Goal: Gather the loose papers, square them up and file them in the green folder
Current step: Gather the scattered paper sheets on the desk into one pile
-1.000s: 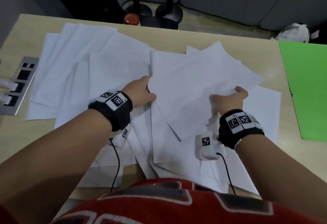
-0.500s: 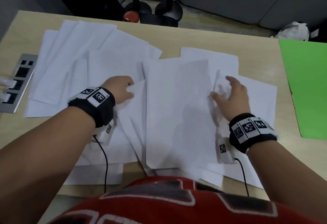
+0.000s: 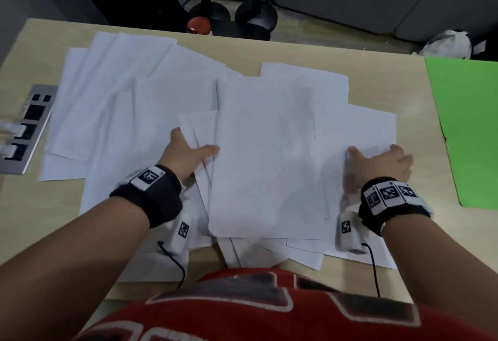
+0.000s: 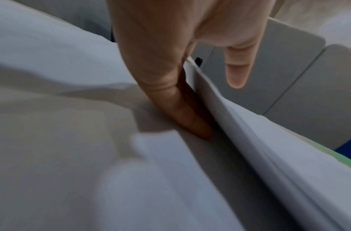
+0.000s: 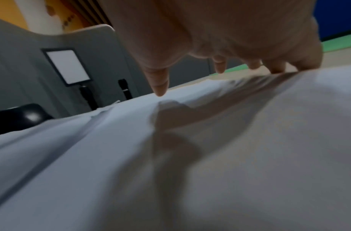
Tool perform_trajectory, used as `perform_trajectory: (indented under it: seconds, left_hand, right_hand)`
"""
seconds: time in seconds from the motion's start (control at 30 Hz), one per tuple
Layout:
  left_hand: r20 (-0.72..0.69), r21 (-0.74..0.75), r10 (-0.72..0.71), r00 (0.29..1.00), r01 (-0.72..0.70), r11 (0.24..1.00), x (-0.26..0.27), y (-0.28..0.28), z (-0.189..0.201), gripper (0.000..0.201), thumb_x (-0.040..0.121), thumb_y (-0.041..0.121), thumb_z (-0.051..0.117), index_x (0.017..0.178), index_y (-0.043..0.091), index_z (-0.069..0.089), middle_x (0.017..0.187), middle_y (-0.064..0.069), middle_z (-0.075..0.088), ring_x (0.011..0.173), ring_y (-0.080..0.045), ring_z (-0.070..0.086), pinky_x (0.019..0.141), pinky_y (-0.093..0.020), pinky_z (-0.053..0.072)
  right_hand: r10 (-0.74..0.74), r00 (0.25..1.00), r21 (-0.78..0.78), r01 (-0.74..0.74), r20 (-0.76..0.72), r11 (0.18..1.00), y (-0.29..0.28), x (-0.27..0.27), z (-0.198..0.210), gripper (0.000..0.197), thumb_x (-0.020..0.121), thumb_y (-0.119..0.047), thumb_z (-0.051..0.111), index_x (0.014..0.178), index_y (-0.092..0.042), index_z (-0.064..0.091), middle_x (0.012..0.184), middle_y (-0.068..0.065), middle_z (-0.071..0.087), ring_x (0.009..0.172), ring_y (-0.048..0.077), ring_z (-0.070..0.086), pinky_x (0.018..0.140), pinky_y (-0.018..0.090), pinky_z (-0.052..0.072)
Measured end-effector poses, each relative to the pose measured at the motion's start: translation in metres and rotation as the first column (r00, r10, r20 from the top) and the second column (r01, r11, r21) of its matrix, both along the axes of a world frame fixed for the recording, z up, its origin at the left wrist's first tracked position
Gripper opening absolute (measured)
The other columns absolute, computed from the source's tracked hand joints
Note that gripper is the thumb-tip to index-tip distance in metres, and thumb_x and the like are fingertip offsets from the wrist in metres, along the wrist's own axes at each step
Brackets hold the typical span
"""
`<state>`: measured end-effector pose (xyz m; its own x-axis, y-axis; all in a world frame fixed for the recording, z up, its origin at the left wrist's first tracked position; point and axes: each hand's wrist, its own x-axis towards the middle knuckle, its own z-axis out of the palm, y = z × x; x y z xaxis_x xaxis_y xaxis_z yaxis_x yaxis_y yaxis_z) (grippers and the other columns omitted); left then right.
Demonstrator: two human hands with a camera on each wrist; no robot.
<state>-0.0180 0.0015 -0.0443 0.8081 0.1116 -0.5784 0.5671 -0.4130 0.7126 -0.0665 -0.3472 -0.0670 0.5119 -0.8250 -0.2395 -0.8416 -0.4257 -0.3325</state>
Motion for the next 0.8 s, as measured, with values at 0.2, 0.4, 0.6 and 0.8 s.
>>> perform_trajectory:
  seconds: [0.2, 0.4, 0.6, 0.8]
  left_hand:
    - [-0.082, -0.096, -0.305, 0.949, 0.297, 0.950, 0.001, -0.019, -0.001, 0.089, 0.044, 0.059, 0.084, 0.124, 0.030, 0.057, 0.115, 0.009, 0.071, 0.106, -0.015, 0.067, 0.099, -0.040, 0.051]
    - [-0.082, -0.066, -0.316, 0.945, 0.311, 0.948, 0.007, -0.061, 0.011, 0.064, 0.062, 0.031, 0.083, 0.120, 0.019, 0.057, 0.113, 0.000, 0.070, 0.101, -0.021, 0.067, 0.090, -0.039, 0.055]
    - [-0.041, 0.122, -0.354, 0.934, 0.357, 0.926, 0.005, -0.062, 0.012, 0.039, 0.080, 0.011, 0.069, 0.117, 0.008, 0.058, 0.113, -0.011, 0.068, 0.102, -0.030, 0.064, 0.087, -0.034, 0.053]
    - [-0.042, -0.013, -0.317, 0.948, 0.317, 0.948, 0.012, -0.026, 0.019, 0.048, 0.070, 0.041, 0.075, 0.110, 0.016, 0.067, 0.104, -0.005, 0.074, 0.096, -0.026, 0.070, 0.096, -0.044, 0.052]
  right_hand:
    - [0.328, 0.944, -0.034, -0.329, -0.036, 0.944, 0.029, -0.005, 0.000, 0.088, 0.078, -0.054, 0.062, 0.147, -0.014, 0.024, 0.154, 0.011, 0.028, 0.143, 0.031, 0.023, 0.114, 0.052, 0.025]
    - [0.459, 0.854, 0.339, -0.519, 0.247, 0.784, 0.066, -0.004, 0.022, 0.061, 0.095, -0.043, 0.046, 0.148, -0.019, 0.027, 0.152, 0.004, 0.038, 0.137, 0.025, 0.039, 0.112, 0.037, 0.032]
    - [0.184, 0.923, 0.447, -0.330, 0.339, 0.832, 0.072, 0.002, 0.037, 0.067, 0.092, -0.060, 0.041, 0.141, -0.015, 0.039, 0.146, 0.007, 0.043, 0.132, 0.026, 0.043, 0.107, 0.033, 0.032]
    - [0.089, 0.972, 0.531, -0.194, 0.217, 0.825, 0.080, 0.007, 0.028, 0.107, 0.068, -0.040, 0.082, 0.148, -0.010, 0.018, 0.146, 0.014, 0.041, 0.131, 0.028, 0.046, 0.106, 0.037, 0.039]
